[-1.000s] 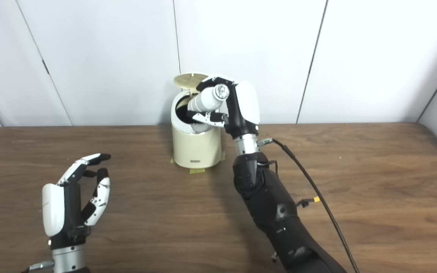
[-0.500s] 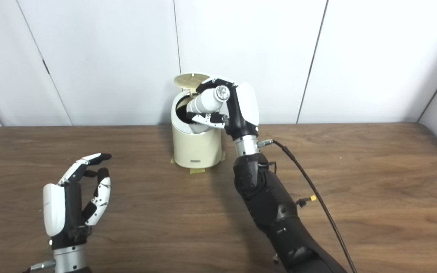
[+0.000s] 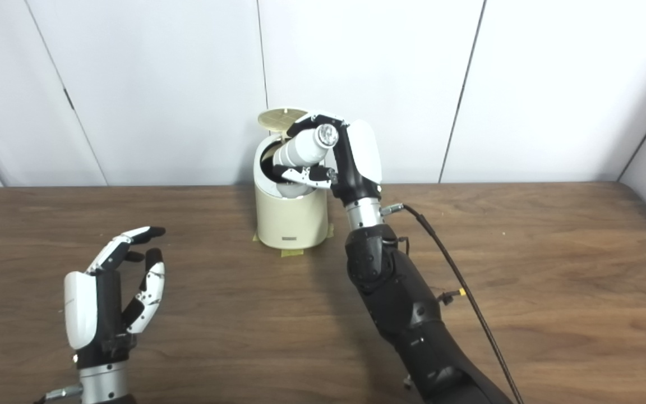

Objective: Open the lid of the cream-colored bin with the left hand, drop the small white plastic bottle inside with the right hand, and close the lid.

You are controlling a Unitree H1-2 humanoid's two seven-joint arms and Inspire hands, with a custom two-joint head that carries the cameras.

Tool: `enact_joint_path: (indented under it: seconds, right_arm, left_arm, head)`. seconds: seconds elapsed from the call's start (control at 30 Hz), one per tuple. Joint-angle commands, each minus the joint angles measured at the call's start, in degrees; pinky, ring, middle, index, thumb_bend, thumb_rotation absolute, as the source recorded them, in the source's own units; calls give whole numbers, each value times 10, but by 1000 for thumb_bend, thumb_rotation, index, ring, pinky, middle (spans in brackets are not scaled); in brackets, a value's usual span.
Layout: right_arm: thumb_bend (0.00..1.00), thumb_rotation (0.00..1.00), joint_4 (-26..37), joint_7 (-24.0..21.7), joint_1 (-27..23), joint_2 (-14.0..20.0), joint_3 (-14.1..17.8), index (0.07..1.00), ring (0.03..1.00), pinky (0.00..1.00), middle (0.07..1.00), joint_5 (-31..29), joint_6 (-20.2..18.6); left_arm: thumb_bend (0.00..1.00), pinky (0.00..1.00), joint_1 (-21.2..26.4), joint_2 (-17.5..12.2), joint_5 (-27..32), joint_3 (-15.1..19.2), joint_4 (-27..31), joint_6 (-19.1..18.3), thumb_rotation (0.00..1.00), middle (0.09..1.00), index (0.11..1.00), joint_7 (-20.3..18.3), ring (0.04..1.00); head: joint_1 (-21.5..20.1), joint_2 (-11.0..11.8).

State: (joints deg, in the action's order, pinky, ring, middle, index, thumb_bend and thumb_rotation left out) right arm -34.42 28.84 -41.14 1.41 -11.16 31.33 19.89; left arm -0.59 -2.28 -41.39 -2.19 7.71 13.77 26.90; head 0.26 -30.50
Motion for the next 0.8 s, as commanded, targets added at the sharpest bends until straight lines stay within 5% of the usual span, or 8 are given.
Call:
enact_joint_path:
  seconds: [0.0, 0.77]
  right_arm:
    - [531, 0, 17, 7, -27, 4, 4, 475, 529, 469, 498, 7, -2]
    - [530, 0, -57, 120, -55, 17, -35, 469, 525, 500, 503, 94, 22]
  left_arm:
    - [211, 570, 8, 14, 0, -8, -18, 8, 660, 695, 678, 13, 698]
    - [209, 571, 7, 17, -1, -10, -17, 7, 657, 693, 676, 14, 695]
  head:
    - [0, -1]
    - [1, -1]
